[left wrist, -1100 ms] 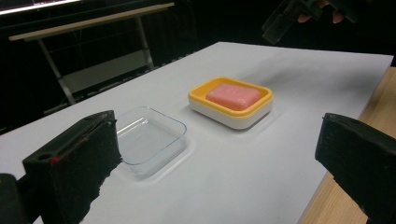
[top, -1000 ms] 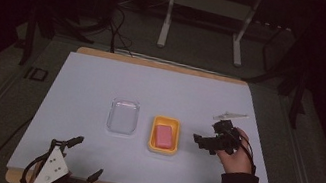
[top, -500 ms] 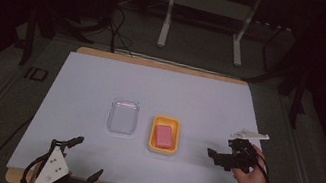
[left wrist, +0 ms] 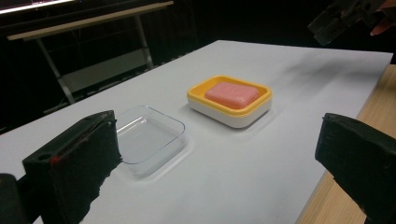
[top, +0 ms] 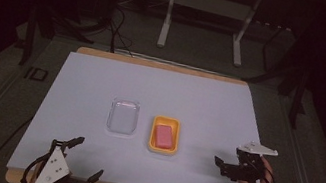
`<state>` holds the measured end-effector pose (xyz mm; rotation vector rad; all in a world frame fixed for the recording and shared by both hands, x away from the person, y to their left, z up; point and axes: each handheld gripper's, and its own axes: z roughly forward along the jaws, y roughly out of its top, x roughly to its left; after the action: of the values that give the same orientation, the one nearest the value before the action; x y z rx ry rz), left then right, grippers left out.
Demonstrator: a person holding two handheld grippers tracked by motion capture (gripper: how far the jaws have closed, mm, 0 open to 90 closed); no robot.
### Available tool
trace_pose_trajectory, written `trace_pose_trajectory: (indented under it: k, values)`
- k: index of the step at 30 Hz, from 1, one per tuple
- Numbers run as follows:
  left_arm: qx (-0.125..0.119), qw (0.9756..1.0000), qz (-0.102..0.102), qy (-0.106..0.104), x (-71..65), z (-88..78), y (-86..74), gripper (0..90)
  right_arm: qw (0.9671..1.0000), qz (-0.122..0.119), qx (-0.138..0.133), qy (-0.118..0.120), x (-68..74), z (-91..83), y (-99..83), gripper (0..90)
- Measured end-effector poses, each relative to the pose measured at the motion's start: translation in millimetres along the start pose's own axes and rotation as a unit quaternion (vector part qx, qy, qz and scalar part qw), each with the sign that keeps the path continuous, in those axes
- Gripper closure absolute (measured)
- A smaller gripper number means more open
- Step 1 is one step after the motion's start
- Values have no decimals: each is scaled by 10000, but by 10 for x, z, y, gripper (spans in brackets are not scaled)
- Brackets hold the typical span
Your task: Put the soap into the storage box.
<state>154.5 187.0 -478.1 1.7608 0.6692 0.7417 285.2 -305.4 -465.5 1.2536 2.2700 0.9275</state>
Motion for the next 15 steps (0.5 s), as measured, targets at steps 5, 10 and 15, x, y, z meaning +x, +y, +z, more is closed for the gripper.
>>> trace_pose_trajectory:
  k: [5,10,15]
  values:
    - [7,10000,6,-8,0,-2,0,2,9998,81,-158,-4,-10,-48,-115,119]
    - [14,10000,21,-19,-4,-3,1,3,9989,163,-446,27,0,-93,-203,114]
    - [26,10000,18,-36,-2,3,0,3,9983,212,-537,-12,36,-108,-256,115]
